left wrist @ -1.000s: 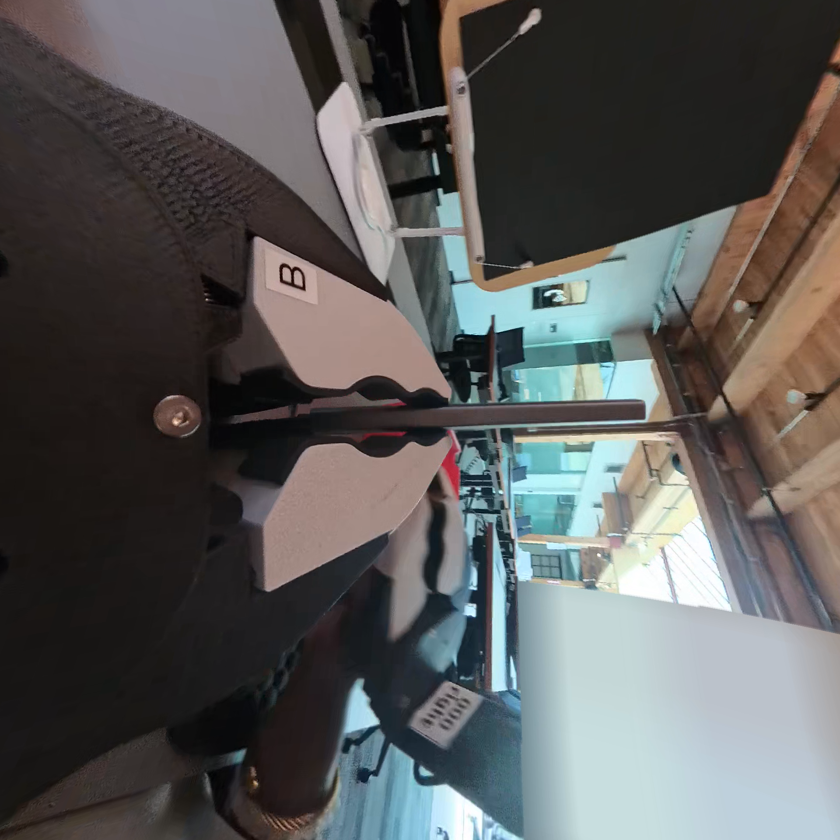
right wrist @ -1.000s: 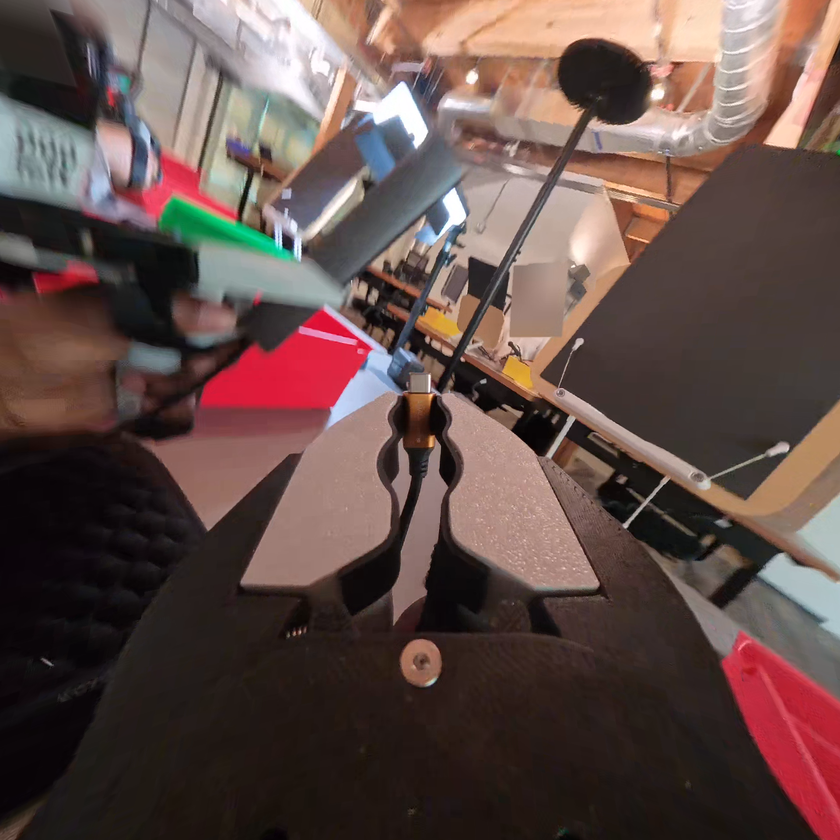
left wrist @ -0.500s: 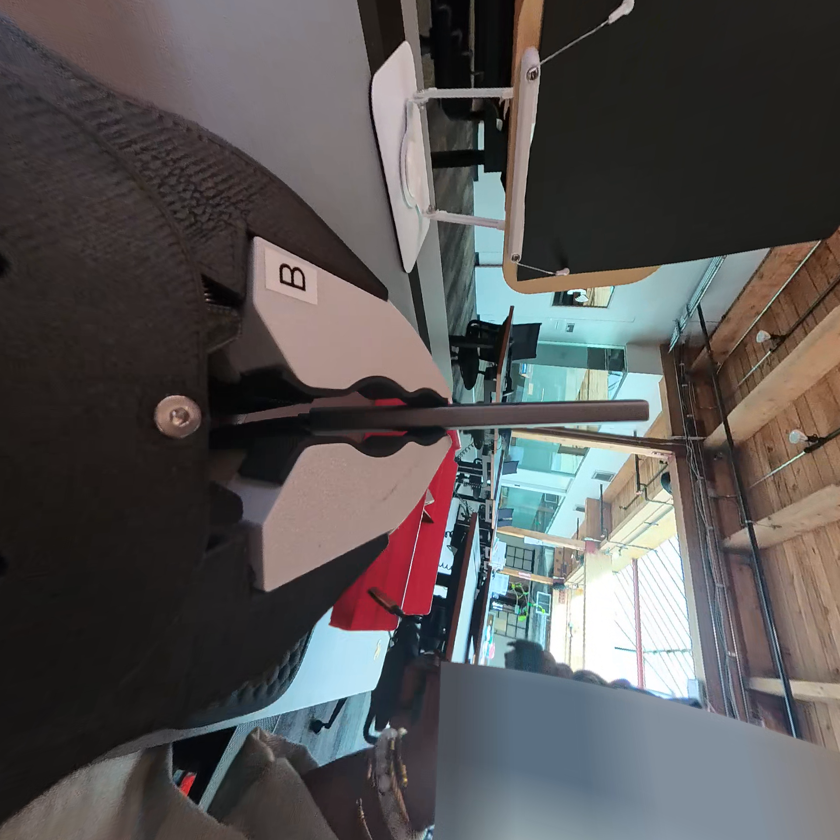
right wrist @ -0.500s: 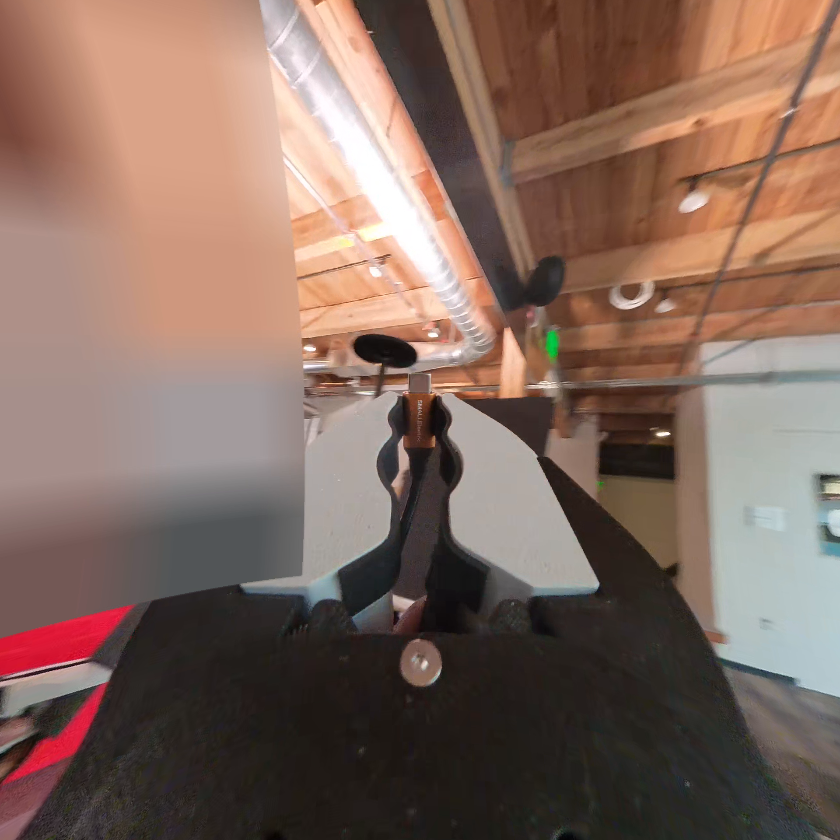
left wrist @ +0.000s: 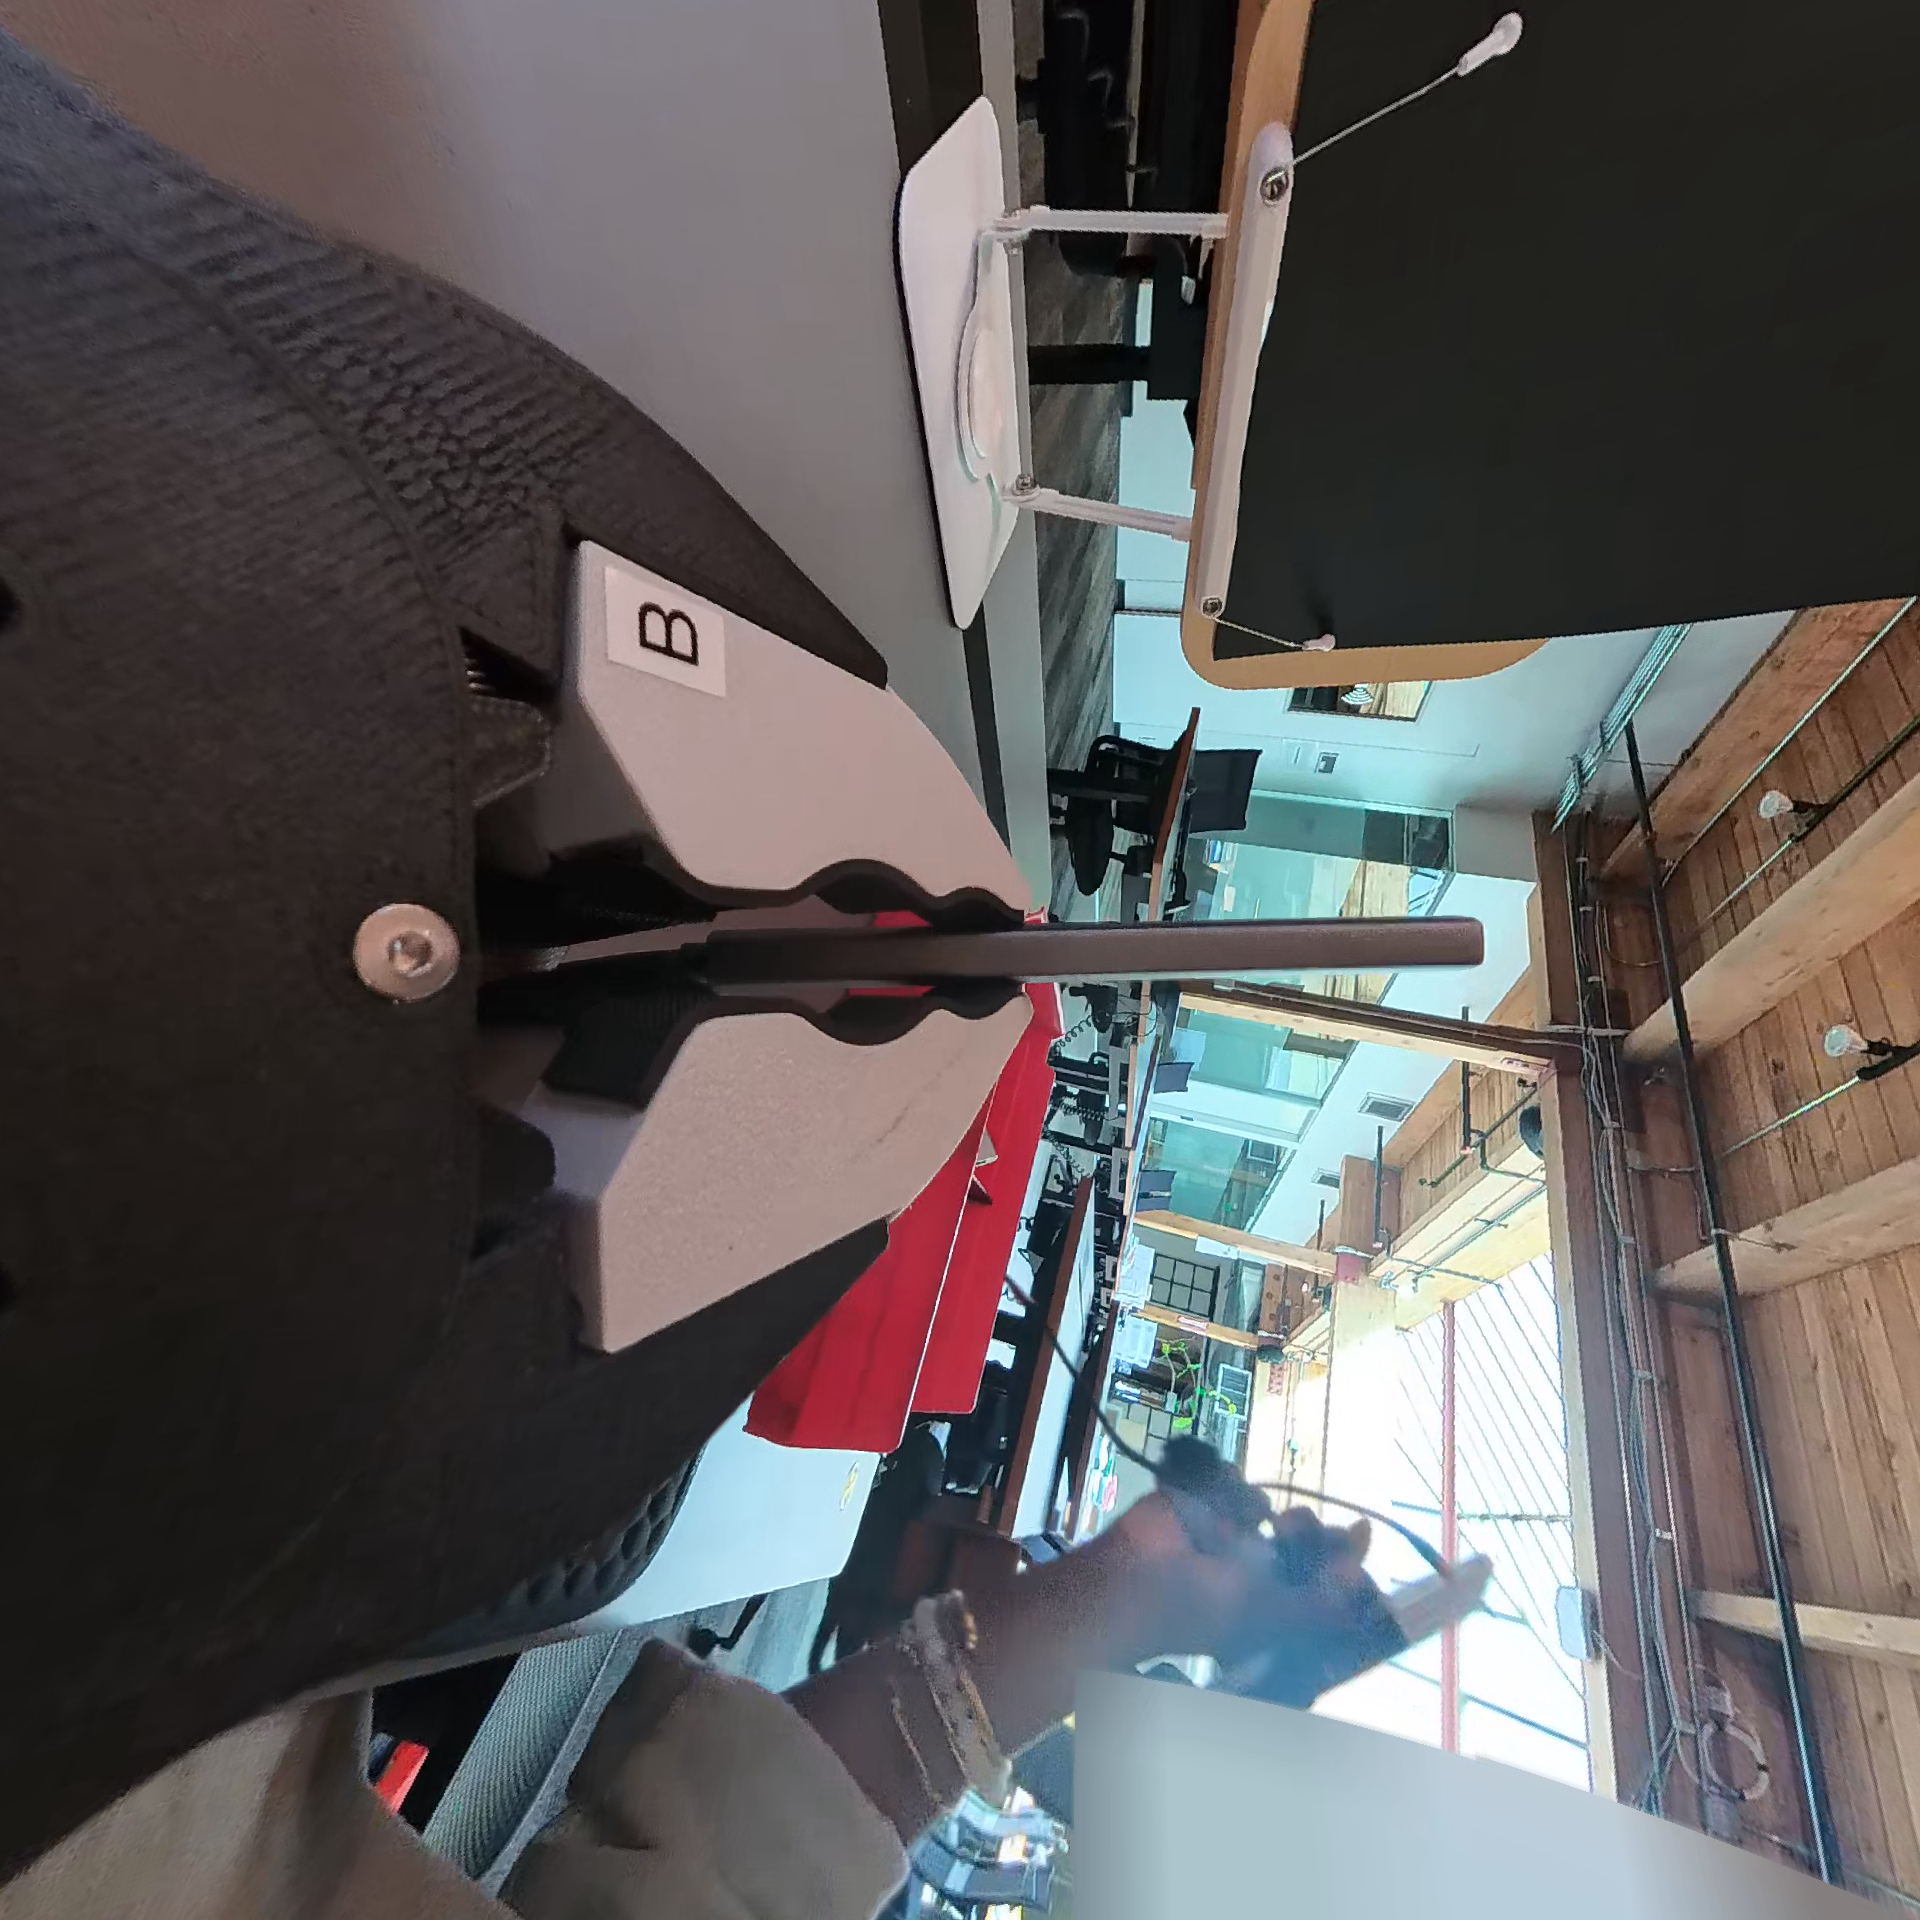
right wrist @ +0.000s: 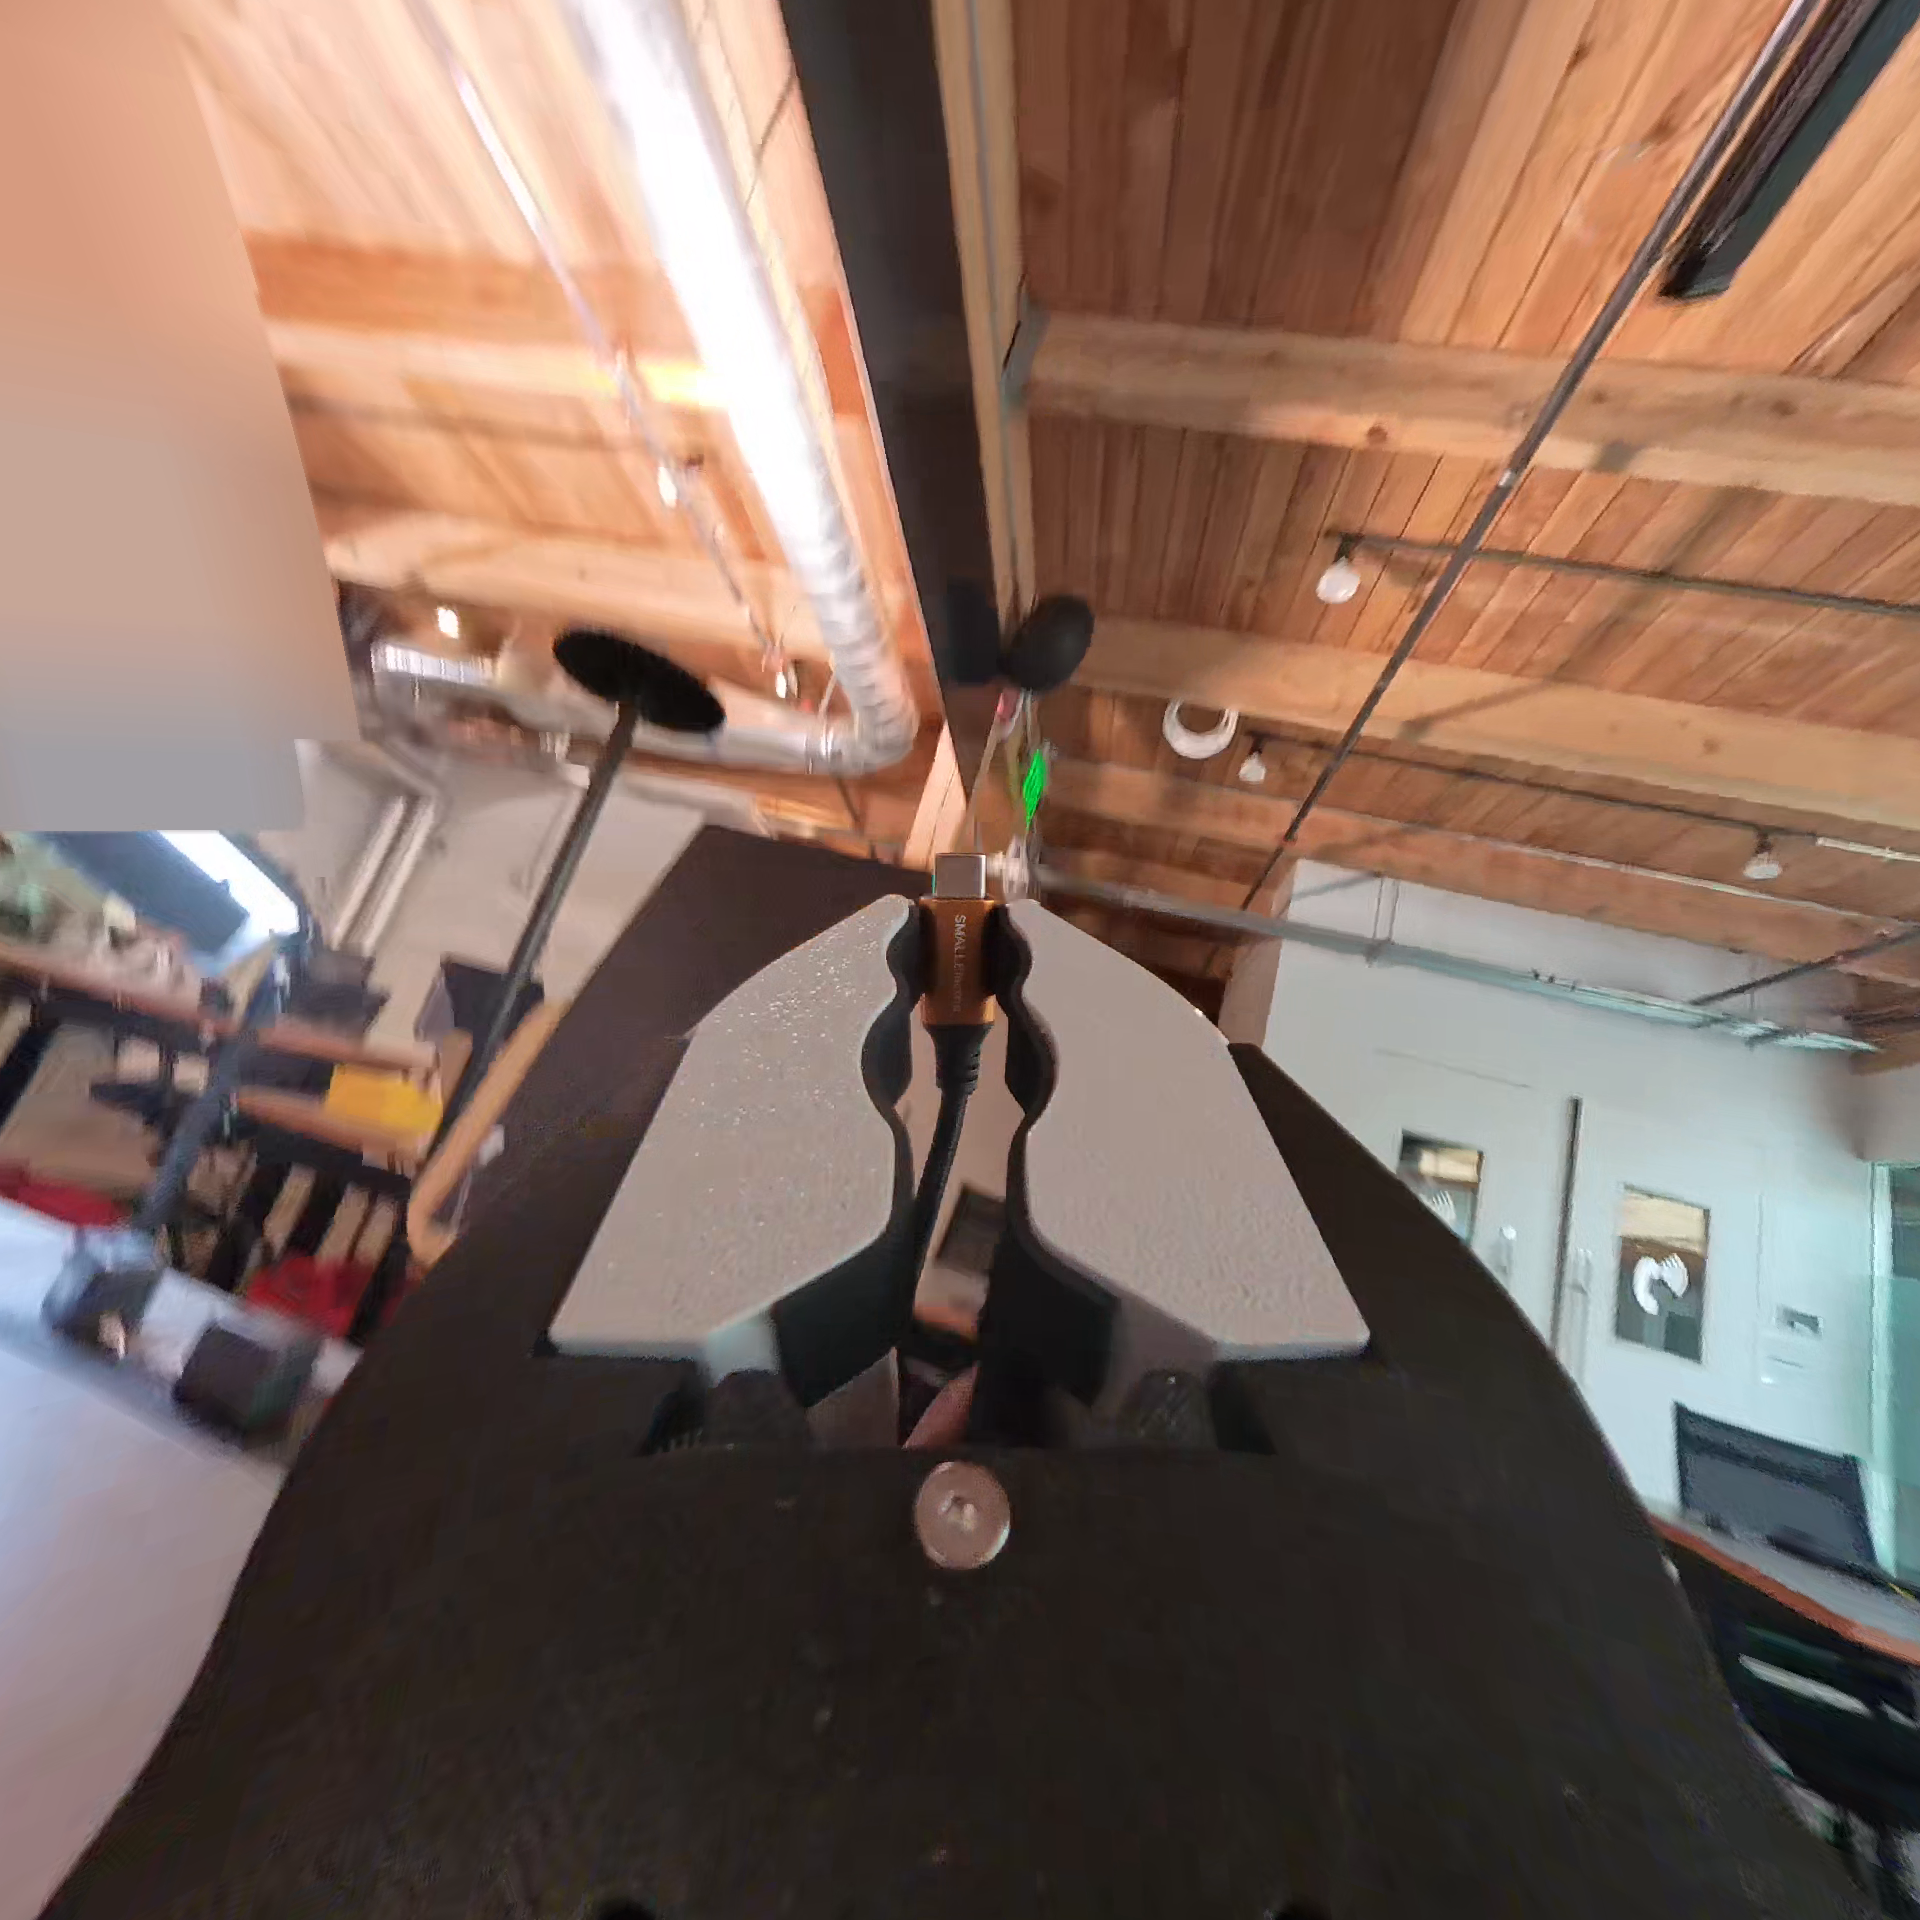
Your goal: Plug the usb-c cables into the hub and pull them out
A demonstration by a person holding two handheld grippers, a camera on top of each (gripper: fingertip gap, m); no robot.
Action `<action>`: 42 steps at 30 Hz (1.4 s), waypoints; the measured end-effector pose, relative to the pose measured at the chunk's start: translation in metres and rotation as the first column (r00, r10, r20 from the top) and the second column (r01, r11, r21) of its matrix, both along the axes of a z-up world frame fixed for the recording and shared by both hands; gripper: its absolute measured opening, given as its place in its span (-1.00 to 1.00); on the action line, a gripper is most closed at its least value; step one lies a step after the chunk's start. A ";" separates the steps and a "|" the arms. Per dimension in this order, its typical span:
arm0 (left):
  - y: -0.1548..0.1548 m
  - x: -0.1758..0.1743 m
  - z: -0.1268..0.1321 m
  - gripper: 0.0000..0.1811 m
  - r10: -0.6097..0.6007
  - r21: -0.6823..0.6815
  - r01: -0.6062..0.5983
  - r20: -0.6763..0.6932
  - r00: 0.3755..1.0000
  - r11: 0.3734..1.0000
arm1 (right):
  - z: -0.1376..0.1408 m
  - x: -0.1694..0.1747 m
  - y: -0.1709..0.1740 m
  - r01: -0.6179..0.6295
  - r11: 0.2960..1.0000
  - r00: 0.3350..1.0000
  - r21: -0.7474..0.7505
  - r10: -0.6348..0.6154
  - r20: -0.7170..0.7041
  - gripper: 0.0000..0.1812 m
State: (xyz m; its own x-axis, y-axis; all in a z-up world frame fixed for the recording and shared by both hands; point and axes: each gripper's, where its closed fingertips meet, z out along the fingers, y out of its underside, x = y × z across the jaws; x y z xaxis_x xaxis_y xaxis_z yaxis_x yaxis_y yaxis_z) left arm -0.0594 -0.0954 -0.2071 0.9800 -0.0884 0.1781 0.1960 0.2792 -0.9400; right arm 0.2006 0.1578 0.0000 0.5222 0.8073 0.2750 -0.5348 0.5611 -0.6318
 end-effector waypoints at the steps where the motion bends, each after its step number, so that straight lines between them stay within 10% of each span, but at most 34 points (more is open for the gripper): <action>1: 0.000 0.000 0.000 -0.91 0.003 -0.001 -0.003 -0.001 1.000 1.000 | -0.019 -0.010 0.007 0.027 1.000 0.998 0.002 -0.027 0.062 -0.87; 8: 0.001 -0.002 -0.003 -0.91 0.009 -0.016 -0.009 0.001 1.000 1.000 | -0.159 -0.057 0.014 0.069 0.975 0.913 -0.212 0.024 0.407 -0.87; 11: 0.001 -0.002 -0.003 -0.91 0.011 -0.017 -0.011 0.000 1.000 1.000 | -0.222 -0.067 0.023 0.172 0.889 0.776 -0.424 0.143 0.614 -0.86; 17: 0.000 -0.001 -0.002 -0.91 0.009 -0.012 -0.009 -0.004 1.000 1.000 | -0.256 -0.072 0.016 0.315 0.841 0.518 -0.440 0.236 0.822 -0.58; 19: 0.000 -0.001 -0.001 -0.91 0.010 -0.006 -0.010 -0.005 1.000 1.000 | -0.254 -0.073 0.017 0.349 0.843 0.506 -0.409 0.198 0.840 -0.44; 22: -0.001 0.001 0.001 -0.92 -0.001 0.006 0.001 -0.010 1.000 1.000 | -0.209 -0.074 0.008 0.325 0.868 0.671 -0.374 0.067 0.738 -0.36; 26: 0.001 0.024 0.005 -0.91 -0.107 0.010 0.108 -0.099 0.989 0.994 | -0.129 -0.086 -0.082 -0.103 0.948 0.893 -0.302 0.222 0.391 -0.60; 29: 0.008 0.053 -0.002 -0.91 -0.222 -0.056 0.215 -0.218 0.950 0.975 | -0.128 -0.109 -0.163 -0.464 0.835 0.749 -0.297 0.549 0.371 -0.54; 33: 0.016 0.051 -0.014 -0.91 -0.155 -0.145 0.113 -0.316 0.936 0.983 | -0.175 -0.125 -0.219 -0.619 0.712 0.394 -0.332 0.647 0.653 -0.60; 37: 0.012 0.052 -0.006 -0.91 -0.212 -0.087 0.197 -0.218 0.953 0.976 | -0.194 -0.137 -0.183 -0.406 0.839 0.403 -0.362 0.520 0.753 -0.61; 42: 0.008 0.054 -0.003 -0.91 -0.276 -0.052 0.271 -0.153 0.949 0.961 | -0.185 -0.151 -0.215 -0.547 0.627 0.333 -0.555 0.771 0.543 -0.39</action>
